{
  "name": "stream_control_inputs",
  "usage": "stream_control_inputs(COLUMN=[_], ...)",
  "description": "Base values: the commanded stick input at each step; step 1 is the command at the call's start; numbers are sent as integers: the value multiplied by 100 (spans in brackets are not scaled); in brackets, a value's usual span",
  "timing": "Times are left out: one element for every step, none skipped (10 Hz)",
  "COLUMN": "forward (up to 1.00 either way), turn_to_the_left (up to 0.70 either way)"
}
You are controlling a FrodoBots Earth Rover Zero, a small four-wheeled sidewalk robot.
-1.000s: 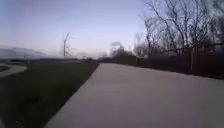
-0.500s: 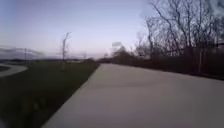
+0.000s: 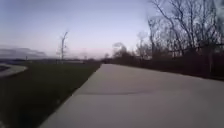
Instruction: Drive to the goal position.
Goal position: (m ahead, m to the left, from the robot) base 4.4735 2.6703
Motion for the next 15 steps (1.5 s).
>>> stream_control_inputs(forward=[100,100,100,100,100,100,100,100,100,100,100,100,100,100,100], turn_to_the_left=[0,0,0,0,0,0,0,0,0,0,0,0,0,0,0])
